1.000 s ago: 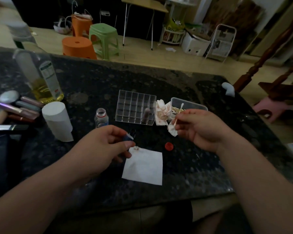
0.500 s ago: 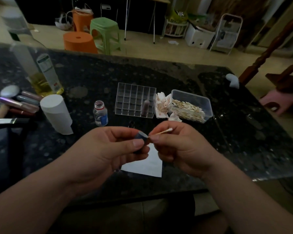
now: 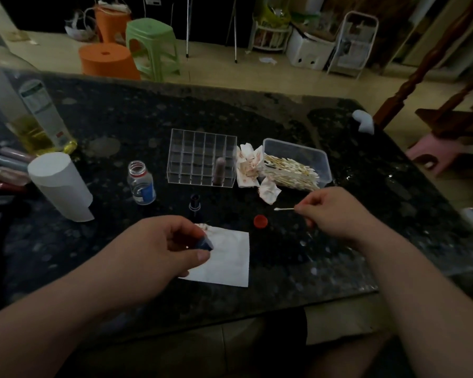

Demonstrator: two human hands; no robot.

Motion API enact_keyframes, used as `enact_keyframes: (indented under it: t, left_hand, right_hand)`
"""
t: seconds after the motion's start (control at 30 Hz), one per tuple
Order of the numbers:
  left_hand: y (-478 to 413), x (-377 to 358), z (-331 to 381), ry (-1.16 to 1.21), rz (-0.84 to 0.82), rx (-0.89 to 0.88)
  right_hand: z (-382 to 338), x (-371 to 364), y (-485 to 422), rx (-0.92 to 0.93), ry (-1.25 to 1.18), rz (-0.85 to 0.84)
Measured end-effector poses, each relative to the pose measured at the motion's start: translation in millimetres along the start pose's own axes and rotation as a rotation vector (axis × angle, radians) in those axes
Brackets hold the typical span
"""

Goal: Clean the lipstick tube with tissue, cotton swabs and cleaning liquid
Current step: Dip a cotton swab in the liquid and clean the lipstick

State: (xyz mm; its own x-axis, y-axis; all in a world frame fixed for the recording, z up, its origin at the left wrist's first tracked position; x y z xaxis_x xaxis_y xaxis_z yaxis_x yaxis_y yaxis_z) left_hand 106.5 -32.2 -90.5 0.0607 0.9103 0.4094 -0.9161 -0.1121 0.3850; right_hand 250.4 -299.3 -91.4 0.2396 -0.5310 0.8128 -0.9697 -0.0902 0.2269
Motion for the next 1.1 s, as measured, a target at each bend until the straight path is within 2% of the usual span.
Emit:
enact_keyframes:
  t: [0.1,0.43,0.7,0.9,1.1]
  left_hand:
    - [-2,-1,-1,0.020,-0.011,-0.019]
    - [-8,0,1,0.001,-0.004,-0.035]
    - [-8,2,-3,0.046,-0.003,-0.005]
    - [-7,3,-3,-0.004,0.000,-0.020]
    - [-10,8,-9,-0.059,0.012,-0.011]
  right_hand:
    - [2,-14,-11,-0.011,0.058,-0.062]
    - [-7,-44,-22,0.010,0.146,-0.108]
    - [-16,-57,-22,0.004,0.061,-0.117]
    - [-21,-64,-27,-0.093,-0.056,-0.094]
    - [-26,-67,-27,-0.214,-0.085,-0.162]
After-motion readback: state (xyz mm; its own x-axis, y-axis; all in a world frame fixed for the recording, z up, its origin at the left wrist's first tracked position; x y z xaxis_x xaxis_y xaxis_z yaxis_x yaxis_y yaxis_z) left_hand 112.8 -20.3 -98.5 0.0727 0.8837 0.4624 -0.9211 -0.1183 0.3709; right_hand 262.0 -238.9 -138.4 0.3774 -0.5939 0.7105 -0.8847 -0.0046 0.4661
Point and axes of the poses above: each hand's wrist, its own y-axis away from the middle knuckle, its own x-axis out of the back of the hand, z = x × y, the point moved 3 cm from there along -y, towards the middle knuckle, and after that the axes turned 4 degrees about z, right-handed, at the moved point
